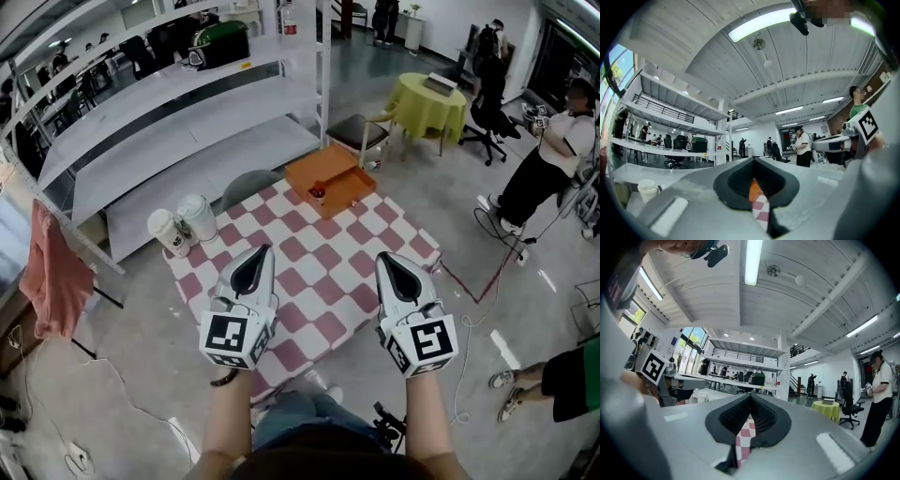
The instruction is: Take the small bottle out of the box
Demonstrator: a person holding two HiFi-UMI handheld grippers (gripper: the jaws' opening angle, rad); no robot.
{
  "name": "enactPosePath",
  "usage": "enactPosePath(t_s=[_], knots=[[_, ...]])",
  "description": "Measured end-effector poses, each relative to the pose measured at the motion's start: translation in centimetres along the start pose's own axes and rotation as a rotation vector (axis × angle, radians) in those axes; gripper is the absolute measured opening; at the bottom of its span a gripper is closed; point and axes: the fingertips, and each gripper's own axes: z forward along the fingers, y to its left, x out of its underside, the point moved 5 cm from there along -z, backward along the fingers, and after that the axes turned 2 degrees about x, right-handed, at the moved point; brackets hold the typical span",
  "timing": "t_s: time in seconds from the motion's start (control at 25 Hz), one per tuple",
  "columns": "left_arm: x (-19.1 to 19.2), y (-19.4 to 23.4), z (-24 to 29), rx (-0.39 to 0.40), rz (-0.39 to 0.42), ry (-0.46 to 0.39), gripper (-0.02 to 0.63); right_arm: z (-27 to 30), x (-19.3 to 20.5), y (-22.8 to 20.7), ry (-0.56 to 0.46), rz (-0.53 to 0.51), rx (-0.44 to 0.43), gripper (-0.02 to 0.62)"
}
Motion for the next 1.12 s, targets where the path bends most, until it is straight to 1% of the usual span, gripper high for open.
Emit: enactPosePath(t_s=[0.36, 0.56, 0.64, 0.72, 0.92, 1.12], knots=[[1.0, 1.6, 2.0, -0.111, 0.012, 0.049, 0.000, 5.1, 2.6, -2.7, 0.040, 0.036, -0.088, 0.003], [2.4, 3.5, 4.1, -0.142, 0.005, 0.067, 0.000, 9.0, 4.1, -3.6, 0.059, 0.046, -0.122, 0.004], [2.8, 4.4, 5.2, -0.150, -0.001, 0.069, 0.000, 10.8, 4.7, -3.9, 0.070, 0.052, -0.140, 0.120], [3.2, 5.3, 6.3, -0.156, -0.008, 0.073, 0.000, 12.7, 5.2, -4.3, 0.081, 0.056, -0.151, 0.172], [4.9, 7.3, 8.5, -0.167, -0.025, 0.092, 0.000, 17.8, 7.6, -5.3, 0.115, 0.075, -0.173, 0.173], [7.0, 9.4, 10.1, -0.185, -0.044, 0.127, 0.000, 23.2, 11.3, -5.6, 0.192, 0.106, -0.197, 0.173]])
